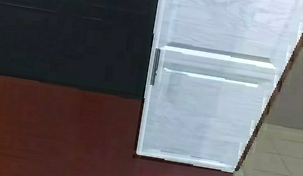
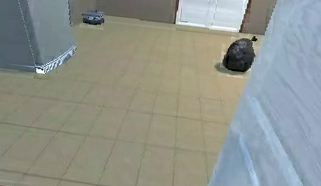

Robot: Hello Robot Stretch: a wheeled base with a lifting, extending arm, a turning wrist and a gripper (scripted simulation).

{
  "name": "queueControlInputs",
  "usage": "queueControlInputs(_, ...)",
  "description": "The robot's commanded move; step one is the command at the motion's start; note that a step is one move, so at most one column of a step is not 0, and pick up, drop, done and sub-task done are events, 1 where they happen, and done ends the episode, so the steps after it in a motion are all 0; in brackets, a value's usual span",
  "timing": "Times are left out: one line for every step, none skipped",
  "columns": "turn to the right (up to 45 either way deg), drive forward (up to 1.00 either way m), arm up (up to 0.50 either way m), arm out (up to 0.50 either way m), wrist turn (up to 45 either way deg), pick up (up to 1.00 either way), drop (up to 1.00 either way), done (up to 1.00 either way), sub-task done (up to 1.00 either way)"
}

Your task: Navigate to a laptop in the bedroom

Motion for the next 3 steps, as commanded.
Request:
queueControlInputs(0.0, 0.35, 0.00, 0.00, 0.0, 0.00, 0.00, 0.00, 0.00)
queueControlInputs(-45.0, 0.00, 0.00, 0.00, 0.0, 0.00, 0.00, 0.00, 0.00)
queueControlInputs(-39.0, 0.00, 0.00, 0.00, 0.0, 0.00, 0.00, 0.00, 0.00)
